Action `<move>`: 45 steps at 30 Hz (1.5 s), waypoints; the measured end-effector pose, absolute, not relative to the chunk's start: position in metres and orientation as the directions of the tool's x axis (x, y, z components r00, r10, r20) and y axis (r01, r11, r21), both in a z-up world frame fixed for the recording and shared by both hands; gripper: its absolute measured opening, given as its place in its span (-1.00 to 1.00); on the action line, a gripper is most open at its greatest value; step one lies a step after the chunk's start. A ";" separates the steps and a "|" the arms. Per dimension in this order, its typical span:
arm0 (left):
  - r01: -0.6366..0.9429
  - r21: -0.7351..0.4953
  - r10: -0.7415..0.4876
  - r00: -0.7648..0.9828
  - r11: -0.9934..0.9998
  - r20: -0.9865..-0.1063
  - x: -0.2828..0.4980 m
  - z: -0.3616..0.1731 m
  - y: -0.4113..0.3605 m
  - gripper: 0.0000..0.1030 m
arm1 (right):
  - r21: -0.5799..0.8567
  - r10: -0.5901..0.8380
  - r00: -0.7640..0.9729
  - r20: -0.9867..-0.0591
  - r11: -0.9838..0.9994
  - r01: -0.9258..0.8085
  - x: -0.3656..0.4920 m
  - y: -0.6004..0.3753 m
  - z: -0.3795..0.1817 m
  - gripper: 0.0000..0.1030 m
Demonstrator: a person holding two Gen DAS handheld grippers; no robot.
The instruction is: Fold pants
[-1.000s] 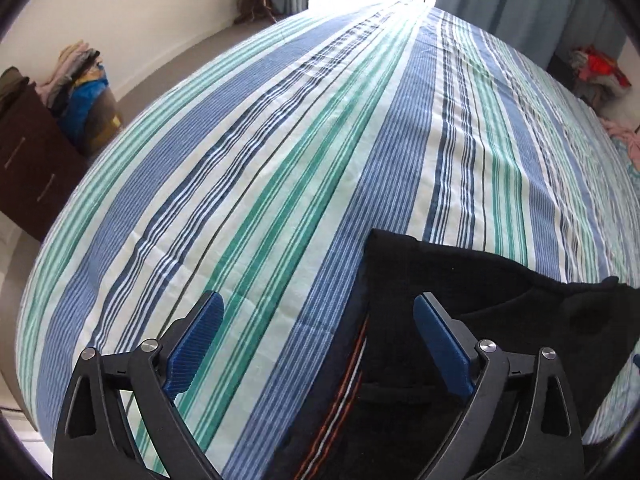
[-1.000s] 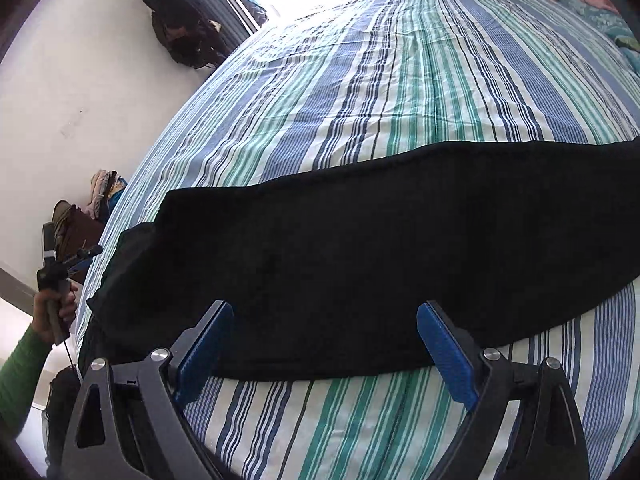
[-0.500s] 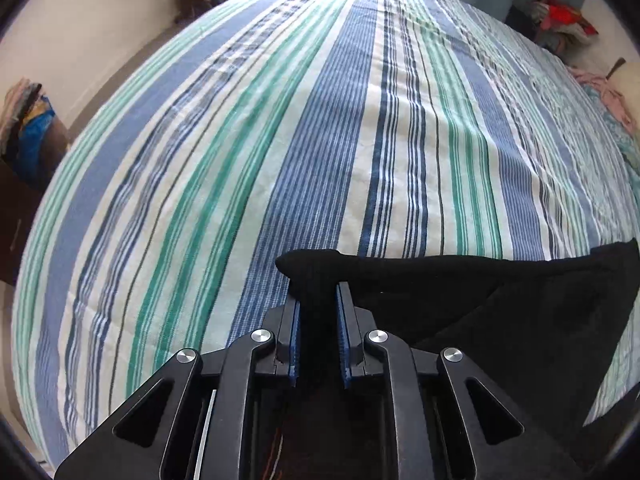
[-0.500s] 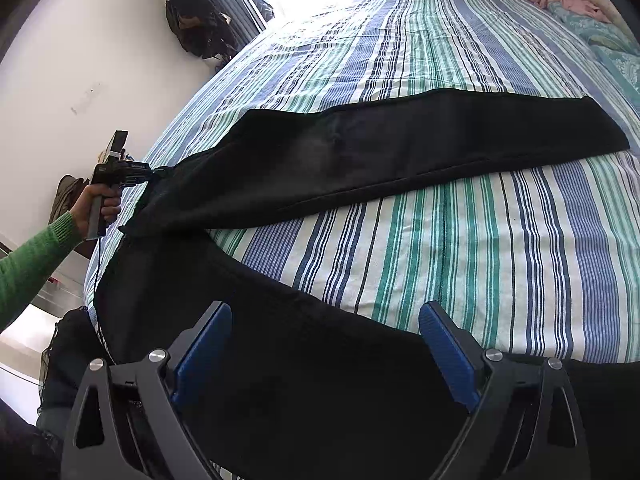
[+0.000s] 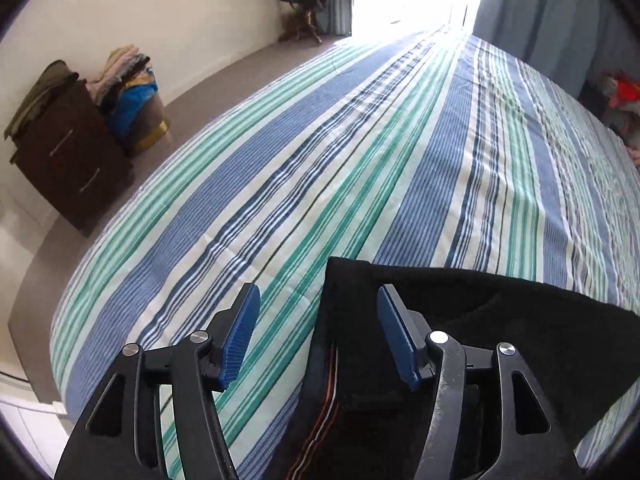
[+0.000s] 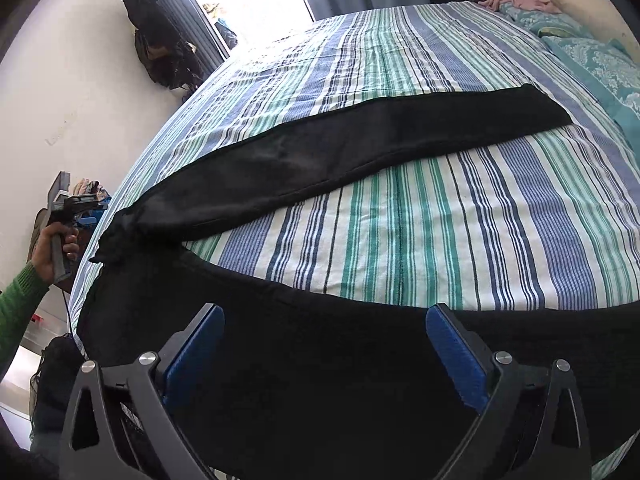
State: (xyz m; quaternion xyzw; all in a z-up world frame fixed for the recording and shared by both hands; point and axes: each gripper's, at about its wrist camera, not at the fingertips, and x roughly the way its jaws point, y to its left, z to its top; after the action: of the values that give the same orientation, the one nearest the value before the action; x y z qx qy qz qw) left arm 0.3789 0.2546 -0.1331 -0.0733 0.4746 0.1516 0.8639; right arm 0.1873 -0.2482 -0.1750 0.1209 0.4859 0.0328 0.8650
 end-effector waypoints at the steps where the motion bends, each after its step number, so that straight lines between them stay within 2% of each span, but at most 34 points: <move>1: -0.282 0.010 0.163 0.527 0.959 -0.834 0.362 -0.126 0.249 0.45 | 0.241 0.173 0.509 -0.843 0.968 0.071 0.182 -0.253 -0.182 0.95; 4: -0.138 -0.024 0.056 0.553 0.990 -0.831 0.317 -0.116 0.220 0.52 | 0.252 0.168 0.466 -0.868 0.960 0.122 0.162 -0.283 -0.198 0.95; 8: 0.028 -0.038 -0.047 0.499 0.999 -0.865 0.268 -0.126 0.173 0.53 | 0.179 0.030 0.458 -0.888 0.941 0.286 0.129 -0.373 -0.202 0.95; 12: 0.075 -0.078 -0.103 0.436 0.994 -0.894 0.224 -0.145 0.138 0.54 | 0.113 -0.113 0.355 -0.928 0.823 0.557 0.082 -0.502 -0.211 0.95; 15: 0.043 -0.134 -0.140 0.402 0.990 -0.905 0.204 -0.158 0.128 0.54 | 0.177 -0.186 0.409 -0.893 0.691 0.700 0.047 -0.565 -0.189 0.91; 17: 0.041 -0.148 -0.152 0.402 0.988 -0.903 0.193 -0.167 0.121 0.56 | 0.067 -0.309 0.365 -0.878 0.676 0.734 0.045 -0.563 -0.162 0.93; 21: -0.003 -0.020 -0.017 0.330 1.000 -0.944 0.184 -0.195 0.114 0.58 | 0.181 -0.196 0.502 -0.843 0.774 0.607 0.055 -0.500 -0.139 0.95; 23: -0.008 -0.014 -0.010 0.346 1.000 -0.938 0.178 -0.190 0.112 0.61 | 0.209 -0.127 0.541 -0.832 0.831 0.516 0.065 -0.449 -0.139 0.95; 29: -0.036 -0.093 -0.070 0.403 0.995 -0.913 0.173 -0.172 0.123 0.62 | 0.219 0.017 0.587 -0.809 0.936 0.275 0.088 -0.287 -0.165 0.95; 34: -0.065 -0.169 -0.124 0.436 0.984 -0.892 0.174 -0.164 0.124 0.64 | 0.207 0.078 0.548 -0.833 0.962 0.179 0.101 -0.211 -0.187 0.95; 37: -0.042 -0.150 -0.116 0.452 0.988 -0.885 0.165 -0.161 0.109 0.76 | 0.173 0.073 0.562 -0.824 0.977 0.127 0.098 -0.186 -0.185 0.95; 41: -0.006 -0.126 -0.108 0.473 0.992 -0.875 0.163 -0.156 0.092 0.76 | 0.067 0.007 0.570 -0.821 0.994 0.083 0.090 -0.175 -0.190 0.98; 45: -0.021 -0.117 -0.089 0.519 0.993 -0.850 0.202 -0.140 0.090 0.76 | 0.072 0.004 0.551 -0.834 0.992 0.101 0.082 -0.189 -0.204 0.98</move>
State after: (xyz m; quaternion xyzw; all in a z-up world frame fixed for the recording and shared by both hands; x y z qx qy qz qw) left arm 0.2018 0.0903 -0.1401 -0.0561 0.4898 -0.0197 0.8698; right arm 0.0824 -0.1886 -0.2037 0.0555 0.4728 -0.0274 0.8790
